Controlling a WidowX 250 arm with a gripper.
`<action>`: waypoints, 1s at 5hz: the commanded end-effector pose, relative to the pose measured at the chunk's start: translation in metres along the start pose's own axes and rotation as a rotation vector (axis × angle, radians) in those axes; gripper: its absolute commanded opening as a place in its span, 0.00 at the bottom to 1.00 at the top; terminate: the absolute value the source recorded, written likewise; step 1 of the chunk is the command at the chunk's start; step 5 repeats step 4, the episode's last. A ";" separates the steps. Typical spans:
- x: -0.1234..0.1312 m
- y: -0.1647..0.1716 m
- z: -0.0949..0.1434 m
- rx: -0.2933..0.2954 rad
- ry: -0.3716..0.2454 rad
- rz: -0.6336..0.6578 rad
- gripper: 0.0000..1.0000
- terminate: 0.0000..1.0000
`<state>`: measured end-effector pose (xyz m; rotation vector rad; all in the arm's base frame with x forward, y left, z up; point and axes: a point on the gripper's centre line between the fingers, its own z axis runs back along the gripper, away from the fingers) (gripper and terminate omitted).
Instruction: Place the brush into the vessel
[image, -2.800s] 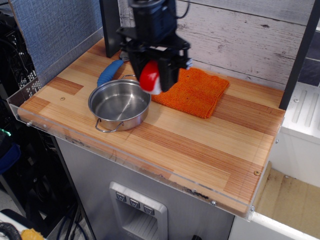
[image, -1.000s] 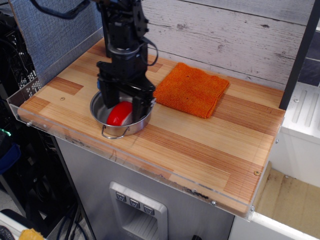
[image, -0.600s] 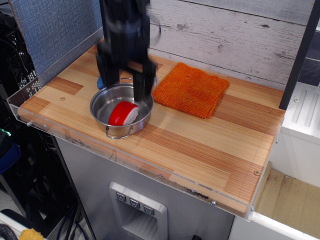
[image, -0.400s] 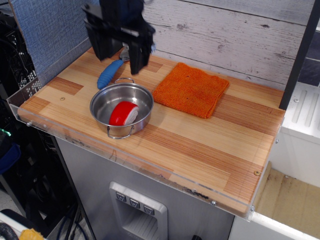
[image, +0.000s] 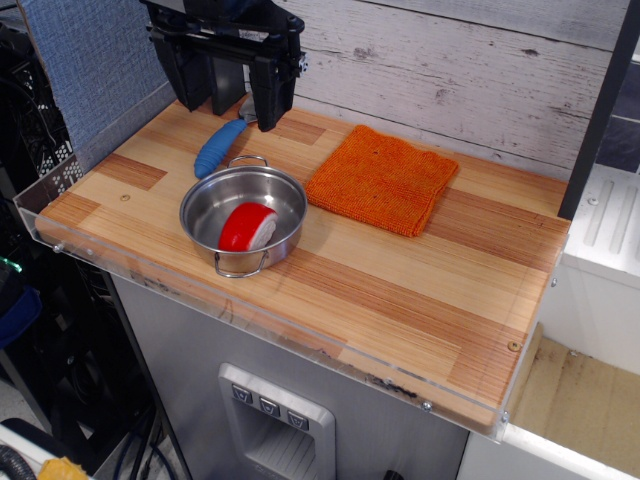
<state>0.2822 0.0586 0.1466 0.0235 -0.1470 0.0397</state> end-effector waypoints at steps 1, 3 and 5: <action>0.003 0.002 0.017 0.005 0.025 -0.084 1.00 0.00; -0.002 -0.012 0.018 0.042 0.054 -0.111 1.00 0.00; -0.002 -0.012 0.018 0.042 0.054 -0.111 1.00 1.00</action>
